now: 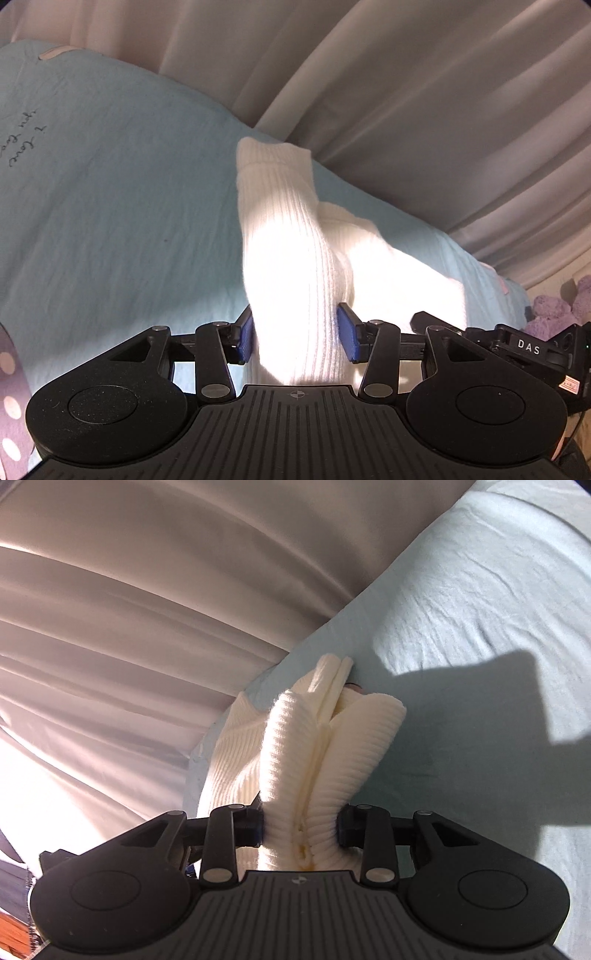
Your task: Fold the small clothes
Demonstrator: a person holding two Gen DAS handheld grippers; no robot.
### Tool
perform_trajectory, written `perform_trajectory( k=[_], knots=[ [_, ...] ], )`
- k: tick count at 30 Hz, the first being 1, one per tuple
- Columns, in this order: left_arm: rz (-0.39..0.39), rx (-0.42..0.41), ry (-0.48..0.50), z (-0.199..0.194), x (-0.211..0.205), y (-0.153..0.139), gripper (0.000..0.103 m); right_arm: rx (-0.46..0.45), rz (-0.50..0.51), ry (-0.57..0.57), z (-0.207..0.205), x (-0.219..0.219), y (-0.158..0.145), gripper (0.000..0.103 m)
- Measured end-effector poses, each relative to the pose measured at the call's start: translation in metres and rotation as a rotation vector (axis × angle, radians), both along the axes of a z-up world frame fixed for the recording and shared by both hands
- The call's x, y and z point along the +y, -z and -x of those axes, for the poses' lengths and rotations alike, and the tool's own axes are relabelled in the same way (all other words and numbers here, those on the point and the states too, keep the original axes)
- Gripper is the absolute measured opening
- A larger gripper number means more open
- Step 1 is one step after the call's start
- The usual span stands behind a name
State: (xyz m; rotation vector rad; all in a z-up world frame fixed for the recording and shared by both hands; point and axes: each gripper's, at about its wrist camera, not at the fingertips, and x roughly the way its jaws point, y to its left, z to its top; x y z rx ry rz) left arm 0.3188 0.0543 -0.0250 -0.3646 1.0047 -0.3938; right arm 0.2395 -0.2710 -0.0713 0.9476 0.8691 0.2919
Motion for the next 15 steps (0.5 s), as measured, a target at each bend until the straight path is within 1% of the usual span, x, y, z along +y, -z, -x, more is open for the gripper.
perform_trajectory(
  k=[4, 5, 6, 9, 11, 13, 15],
  knots=[
    [-0.080, -0.014, -0.010, 0.004, -0.005, 0.001, 0.054, 0.023, 0.188, 0.031, 0.007, 0.003, -0.002, 0.045],
    [-0.108, -0.023, -0.012, 0.004, -0.008, 0.001, 0.055, 0.021, 0.225, 0.042, 0.011, 0.004, -0.005, 0.048],
    [-0.133, -0.036, -0.018, 0.006, -0.009, 0.000, 0.055, 0.016, 0.247, 0.061, 0.020, 0.002, -0.007, 0.048],
    [-0.177, -0.099, -0.041, 0.018, -0.005, -0.008, 0.055, -0.006, 0.201, 0.083, 0.048, -0.002, -0.004, 0.048],
    [-0.214, -0.135, -0.041, 0.030, -0.001, -0.012, 0.056, 0.003, 0.190, 0.086, 0.067, 0.000, 0.001, 0.049],
    [-0.254, -0.149, -0.045, 0.043, 0.004, -0.012, 0.056, 0.024, 0.153, 0.083, 0.082, 0.000, 0.010, 0.048],
    [-0.279, -0.134, -0.059, 0.060, 0.011, -0.007, 0.057, 0.044, 0.096, 0.072, 0.095, -0.002, 0.018, 0.049]
  ],
)
